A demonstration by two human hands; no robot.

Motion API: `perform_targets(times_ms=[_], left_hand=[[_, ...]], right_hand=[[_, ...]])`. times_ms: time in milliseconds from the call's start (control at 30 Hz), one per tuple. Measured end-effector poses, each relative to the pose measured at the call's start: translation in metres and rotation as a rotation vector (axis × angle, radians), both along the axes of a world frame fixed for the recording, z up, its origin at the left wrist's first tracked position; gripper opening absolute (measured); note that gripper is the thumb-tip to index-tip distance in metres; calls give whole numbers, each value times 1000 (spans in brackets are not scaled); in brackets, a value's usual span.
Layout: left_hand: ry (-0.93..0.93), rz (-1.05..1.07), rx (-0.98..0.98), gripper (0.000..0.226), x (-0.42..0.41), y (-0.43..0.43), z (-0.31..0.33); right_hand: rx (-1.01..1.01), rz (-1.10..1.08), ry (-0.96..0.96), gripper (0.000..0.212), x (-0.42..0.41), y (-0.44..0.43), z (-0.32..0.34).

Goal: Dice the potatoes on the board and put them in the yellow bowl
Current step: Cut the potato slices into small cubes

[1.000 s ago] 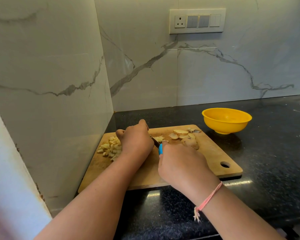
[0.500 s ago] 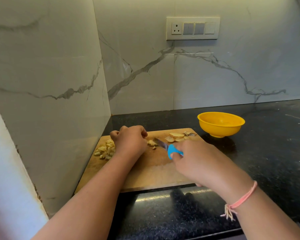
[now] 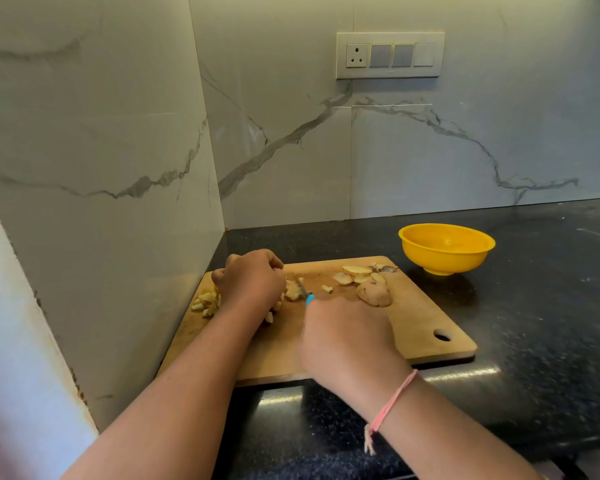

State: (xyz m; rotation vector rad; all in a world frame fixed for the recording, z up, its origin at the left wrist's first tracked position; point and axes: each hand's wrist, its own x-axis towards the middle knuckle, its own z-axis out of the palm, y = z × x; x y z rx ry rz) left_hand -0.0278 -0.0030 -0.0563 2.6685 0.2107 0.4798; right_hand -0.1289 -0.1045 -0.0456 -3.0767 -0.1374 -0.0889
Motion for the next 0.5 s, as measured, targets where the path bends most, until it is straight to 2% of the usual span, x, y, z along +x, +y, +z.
perform_targets(times_ms=[267,500], left_hand=[[-127,-2,5,24,0,4,1],[-140,-164,15,21,3,-1,2]], right_hand=[[111,31,-40,29,-5,-10,3],[170,-46,-128,29,-12,-51,-4]])
